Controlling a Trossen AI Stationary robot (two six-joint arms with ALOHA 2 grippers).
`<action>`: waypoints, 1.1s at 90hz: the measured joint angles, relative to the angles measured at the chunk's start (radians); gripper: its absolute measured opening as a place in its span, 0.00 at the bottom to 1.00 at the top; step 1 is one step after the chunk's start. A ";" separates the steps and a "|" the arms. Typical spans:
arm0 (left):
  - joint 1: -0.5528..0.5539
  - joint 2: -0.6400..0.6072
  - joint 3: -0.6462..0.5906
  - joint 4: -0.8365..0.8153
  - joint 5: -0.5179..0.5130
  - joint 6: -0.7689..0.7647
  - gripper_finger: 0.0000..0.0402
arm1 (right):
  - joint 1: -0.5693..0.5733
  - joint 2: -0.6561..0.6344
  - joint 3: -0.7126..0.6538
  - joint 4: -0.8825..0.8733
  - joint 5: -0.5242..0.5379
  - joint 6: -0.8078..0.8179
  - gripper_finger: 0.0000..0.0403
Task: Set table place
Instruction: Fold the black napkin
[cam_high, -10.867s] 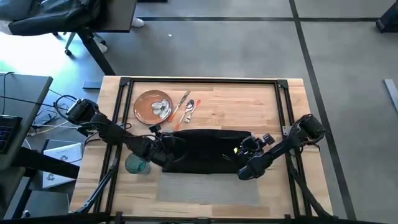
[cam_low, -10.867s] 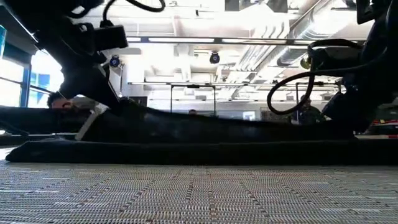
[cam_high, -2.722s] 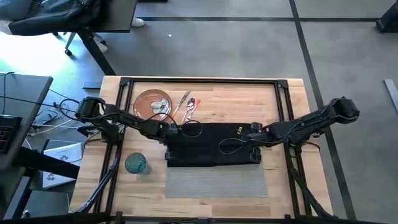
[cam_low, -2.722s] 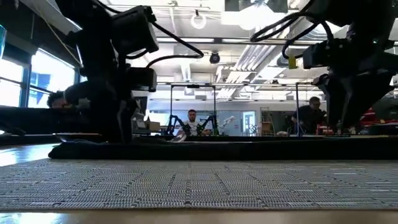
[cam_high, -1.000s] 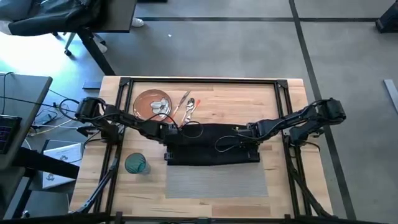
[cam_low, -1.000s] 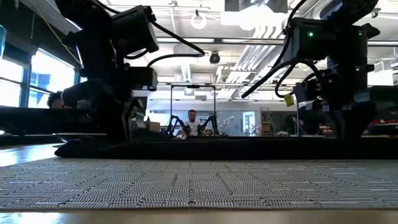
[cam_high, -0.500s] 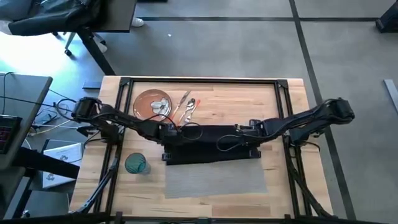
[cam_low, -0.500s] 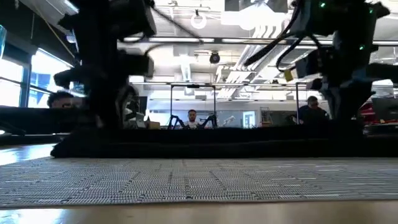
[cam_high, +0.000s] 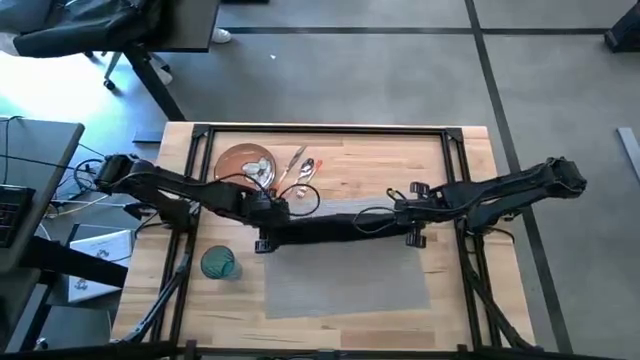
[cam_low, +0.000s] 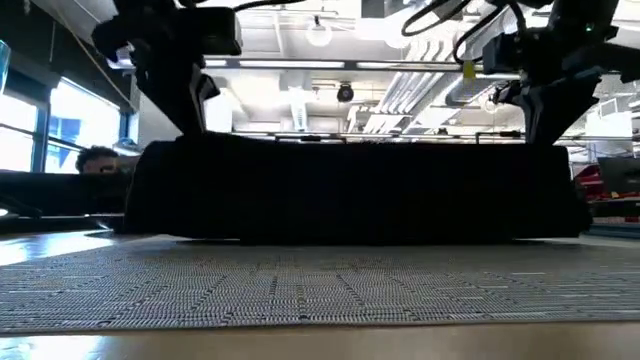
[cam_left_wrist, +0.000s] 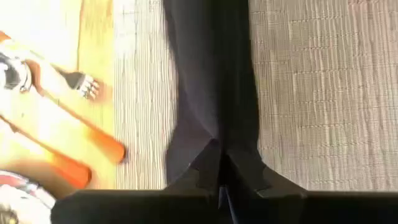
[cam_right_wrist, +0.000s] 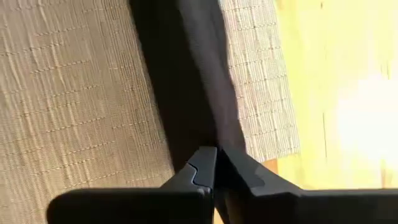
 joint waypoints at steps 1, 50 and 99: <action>0.000 -0.003 0.002 -0.005 0.000 -0.004 0.00 | 0.000 -0.003 0.000 -0.002 0.000 0.004 0.00; -0.070 -0.043 0.008 -0.014 0.083 -0.113 0.00 | 0.128 -0.061 0.002 -0.035 -0.051 0.181 0.00; -0.224 -0.040 -0.021 0.281 0.319 -0.206 0.00 | 0.345 -0.061 0.050 0.131 -0.263 0.366 0.00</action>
